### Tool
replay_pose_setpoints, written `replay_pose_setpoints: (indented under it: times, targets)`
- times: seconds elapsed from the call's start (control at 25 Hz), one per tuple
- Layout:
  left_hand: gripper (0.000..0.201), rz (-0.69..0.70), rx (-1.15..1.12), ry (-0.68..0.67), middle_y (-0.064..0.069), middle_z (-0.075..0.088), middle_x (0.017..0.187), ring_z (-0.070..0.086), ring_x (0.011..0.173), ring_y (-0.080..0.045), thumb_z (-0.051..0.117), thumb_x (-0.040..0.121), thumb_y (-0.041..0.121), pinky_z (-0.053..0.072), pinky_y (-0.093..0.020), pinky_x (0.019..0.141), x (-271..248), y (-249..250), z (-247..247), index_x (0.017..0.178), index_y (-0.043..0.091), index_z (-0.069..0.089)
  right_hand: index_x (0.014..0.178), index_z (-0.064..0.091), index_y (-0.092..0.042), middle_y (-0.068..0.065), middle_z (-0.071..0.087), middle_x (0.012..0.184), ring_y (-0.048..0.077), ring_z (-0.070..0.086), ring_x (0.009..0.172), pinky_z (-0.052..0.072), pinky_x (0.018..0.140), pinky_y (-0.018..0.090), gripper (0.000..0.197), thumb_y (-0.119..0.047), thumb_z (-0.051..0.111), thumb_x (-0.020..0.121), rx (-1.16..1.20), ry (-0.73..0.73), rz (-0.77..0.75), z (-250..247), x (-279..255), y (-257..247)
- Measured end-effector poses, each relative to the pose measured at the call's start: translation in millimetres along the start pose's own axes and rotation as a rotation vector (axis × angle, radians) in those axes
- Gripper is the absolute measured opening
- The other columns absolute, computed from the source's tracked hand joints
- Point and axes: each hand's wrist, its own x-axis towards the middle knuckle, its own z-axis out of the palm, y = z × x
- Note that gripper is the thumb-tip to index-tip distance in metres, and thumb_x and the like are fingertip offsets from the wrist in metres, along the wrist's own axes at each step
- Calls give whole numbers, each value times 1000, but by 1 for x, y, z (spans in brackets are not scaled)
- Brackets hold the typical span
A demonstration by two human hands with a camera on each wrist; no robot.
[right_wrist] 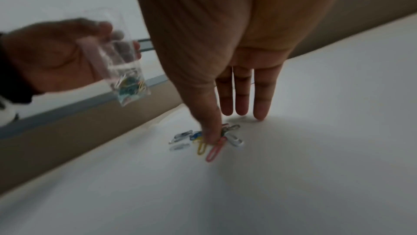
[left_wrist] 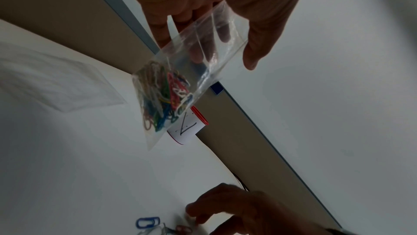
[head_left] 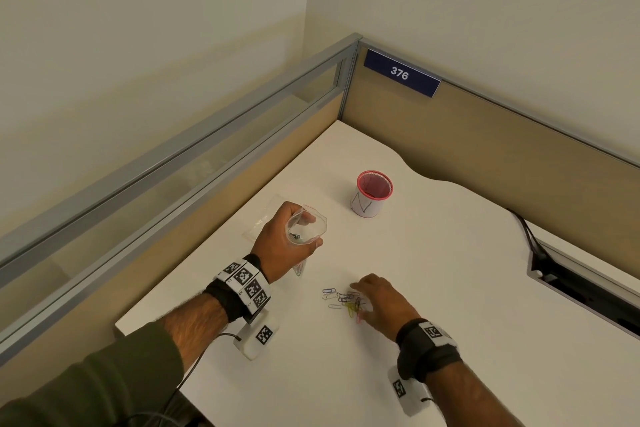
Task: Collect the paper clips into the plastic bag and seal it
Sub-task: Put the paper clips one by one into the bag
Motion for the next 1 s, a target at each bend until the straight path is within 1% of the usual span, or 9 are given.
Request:
replay_pose_setpoints:
  times: [0.08, 0.12, 0.32, 0.44, 0.64, 0.76, 0.8, 0.88, 1.0]
  targets:
    - [43, -1, -7, -10, 7, 64, 110, 60, 115, -8, 82, 77, 17, 49, -36, 98, -1, 0, 1, 110, 19, 53, 141, 43, -23, -4, 40, 135, 17, 37, 126, 43, 103, 32, 68, -21, 71, 79, -85, -86, -12, 0, -2, -1]
    - [43, 0, -10, -11, 7, 64, 110, 60, 115, -9, 82, 77, 17, 50, -37, 99, -1, 1, 1, 110, 18, 53, 139, 44, -22, -3, 40, 134, 19, 38, 124, 44, 100, 34, 66, -21, 71, 79, -120, -91, -17, 2, -1, -3]
    - [44, -2, -18, 5, 7, 64, 110, 59, 116, -11, 81, 76, 18, 49, -39, 100, 0, 4, -2, 111, 17, 54, 114, 63, -17, 3, 55, 112, 24, 52, 108, 49, 86, 34, 26, -21, 57, 89, -133, 47, 50, 12, 15, -17]
    - [44, -13, -5, 5, 7, 63, 109, 59, 116, -10, 81, 77, 16, 50, -39, 100, 1, 5, -2, 112, 16, 54, 104, 65, -14, 5, 58, 106, 24, 56, 101, 48, 81, 32, 18, -22, 54, 93, -106, 101, 110, 15, 23, -24]
    - [46, -16, -14, -8, 9, 64, 110, 59, 117, -10, 79, 73, 27, 50, -45, 100, 2, 5, -2, 111, 20, 54, 104, 62, -14, 6, 56, 107, 25, 55, 101, 50, 82, 35, 19, -21, 48, 94, -113, 86, 108, 15, 26, -30]
    - [48, -9, 0, -16, 7, 64, 111, 59, 117, -11, 78, 71, 32, 50, -44, 101, 3, 5, -2, 111, 20, 54, 114, 59, -15, 5, 51, 112, 25, 51, 104, 50, 84, 37, 30, -31, 58, 89, -122, 4, 52, 12, 24, -36]
    - [49, -8, -2, -20, 7, 64, 112, 59, 117, -11, 78, 70, 33, 50, -44, 100, 4, 5, -1, 111, 21, 54, 117, 57, -16, 5, 50, 113, 25, 50, 104, 50, 83, 37, 33, -31, 62, 88, -156, -11, 36, 13, 23, -36]
    - [48, -8, -4, -20, 6, 63, 112, 59, 117, -12, 79, 72, 30, 50, -44, 100, 5, 6, 0, 111, 20, 54, 117, 56, -16, 6, 51, 112, 26, 52, 103, 49, 78, 35, 29, -22, 60, 89, -224, 17, 13, 15, 25, -37]
    - [46, 5, 12, -15, 6, 63, 111, 59, 116, -13, 82, 76, 19, 51, -43, 100, 5, 7, 1, 112, 19, 53, 105, 59, -14, 8, 54, 105, 27, 55, 97, 42, 69, 30, 13, -17, 52, 93, -242, 68, 3, 16, 27, -40]
